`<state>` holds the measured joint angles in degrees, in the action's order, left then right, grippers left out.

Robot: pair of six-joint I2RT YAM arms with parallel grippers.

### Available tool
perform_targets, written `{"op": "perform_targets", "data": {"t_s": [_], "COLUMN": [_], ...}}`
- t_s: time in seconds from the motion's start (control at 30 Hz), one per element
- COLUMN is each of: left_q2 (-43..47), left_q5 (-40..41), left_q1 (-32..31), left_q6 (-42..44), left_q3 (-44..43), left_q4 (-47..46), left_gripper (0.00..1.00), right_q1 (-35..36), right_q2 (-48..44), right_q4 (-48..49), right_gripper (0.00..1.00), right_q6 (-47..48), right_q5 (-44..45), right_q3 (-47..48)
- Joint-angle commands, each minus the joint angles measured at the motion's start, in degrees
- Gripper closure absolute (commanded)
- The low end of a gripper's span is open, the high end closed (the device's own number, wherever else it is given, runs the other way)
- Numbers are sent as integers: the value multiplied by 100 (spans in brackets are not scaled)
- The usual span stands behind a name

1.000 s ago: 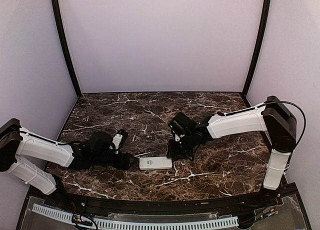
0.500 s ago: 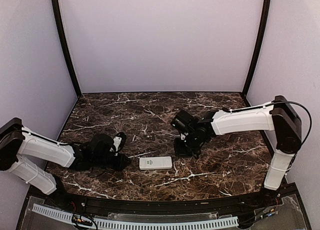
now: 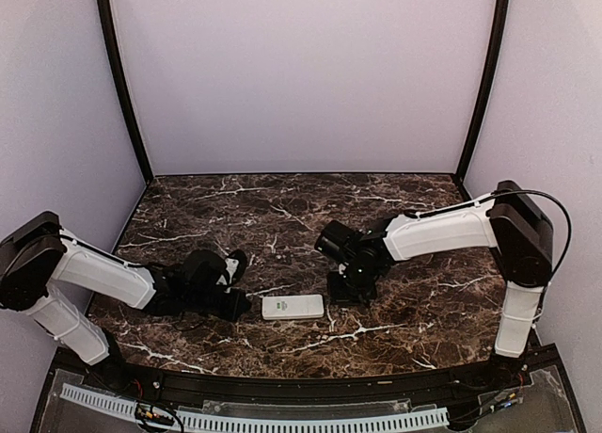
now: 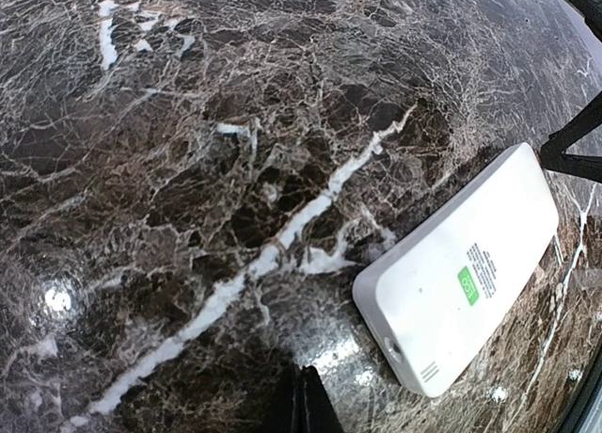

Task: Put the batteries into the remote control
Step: Press the battery cover on the remote control without the battery cover.

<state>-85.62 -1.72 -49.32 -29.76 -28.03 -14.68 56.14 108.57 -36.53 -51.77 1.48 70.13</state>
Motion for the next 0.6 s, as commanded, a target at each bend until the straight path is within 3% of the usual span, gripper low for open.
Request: {"op": "perform_targets", "data": {"t_s": [0.0,0.27,0.57], "left_q2": [-182,-654,-361], "left_q5": [-169,-732,-783], "left_q1": [29,-64,-166], "left_q6": [85,344,382], "left_q3": [-74,-372,-228], "left_q4": [219,116,-25], "left_gripper": [100,100,100], "right_q1": [211,692,611], "right_q2": [398,1108,946], "right_q4": [-101,-184,-96], "right_gripper": [100,100,100], "right_q6": [-72,-37,-105], "right_q5": [64,-121,-116], "right_q3": [249,1322,1178]}}
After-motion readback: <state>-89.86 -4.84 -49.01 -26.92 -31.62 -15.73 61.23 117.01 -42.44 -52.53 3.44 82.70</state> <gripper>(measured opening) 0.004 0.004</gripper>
